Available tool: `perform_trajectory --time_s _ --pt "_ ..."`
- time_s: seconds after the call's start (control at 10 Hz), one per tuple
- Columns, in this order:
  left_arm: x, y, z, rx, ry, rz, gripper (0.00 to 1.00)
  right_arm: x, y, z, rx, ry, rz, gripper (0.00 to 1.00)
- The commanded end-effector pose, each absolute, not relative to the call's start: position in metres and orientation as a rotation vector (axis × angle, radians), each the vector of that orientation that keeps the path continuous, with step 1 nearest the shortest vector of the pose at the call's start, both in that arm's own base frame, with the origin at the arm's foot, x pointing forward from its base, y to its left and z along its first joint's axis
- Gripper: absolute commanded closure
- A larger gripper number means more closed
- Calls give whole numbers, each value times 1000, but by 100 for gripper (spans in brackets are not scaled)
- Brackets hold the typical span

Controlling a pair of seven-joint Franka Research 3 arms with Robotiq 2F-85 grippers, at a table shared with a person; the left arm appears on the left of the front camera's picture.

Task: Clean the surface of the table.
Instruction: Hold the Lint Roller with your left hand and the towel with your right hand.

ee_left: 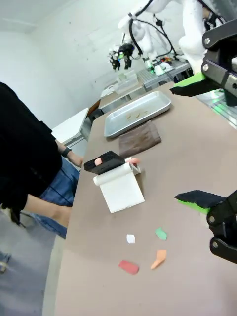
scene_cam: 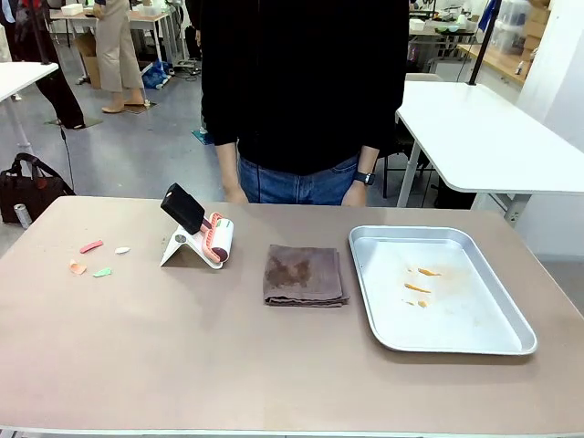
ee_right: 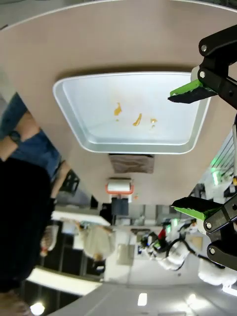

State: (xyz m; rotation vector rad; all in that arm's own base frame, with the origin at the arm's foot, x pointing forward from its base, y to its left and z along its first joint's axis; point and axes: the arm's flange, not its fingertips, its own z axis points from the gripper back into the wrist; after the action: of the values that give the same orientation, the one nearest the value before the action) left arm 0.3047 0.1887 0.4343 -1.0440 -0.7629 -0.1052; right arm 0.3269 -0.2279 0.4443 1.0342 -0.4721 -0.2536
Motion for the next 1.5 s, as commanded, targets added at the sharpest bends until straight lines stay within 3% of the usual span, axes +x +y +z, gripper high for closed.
perform_trajectory --time_s 0.0,0.2,0.3,1.0,1.4 --pt "295 168 431 -1063 -820 -92 0 333 -231 440 1076 -509 -244 0" --pt "304 159 430 -981 -781 -34 0 335 -228 437 962 -539 -266 0" --pt "305 183 435 -1053 -784 -67 0 328 -234 433 1068 -482 -285 0" --pt "304 183 437 -1045 -770 -52 0 324 -234 432 1051 -464 -291 0" --pt "312 147 482 -977 -755 -168 0 337 -149 482 902 -508 -131 0"
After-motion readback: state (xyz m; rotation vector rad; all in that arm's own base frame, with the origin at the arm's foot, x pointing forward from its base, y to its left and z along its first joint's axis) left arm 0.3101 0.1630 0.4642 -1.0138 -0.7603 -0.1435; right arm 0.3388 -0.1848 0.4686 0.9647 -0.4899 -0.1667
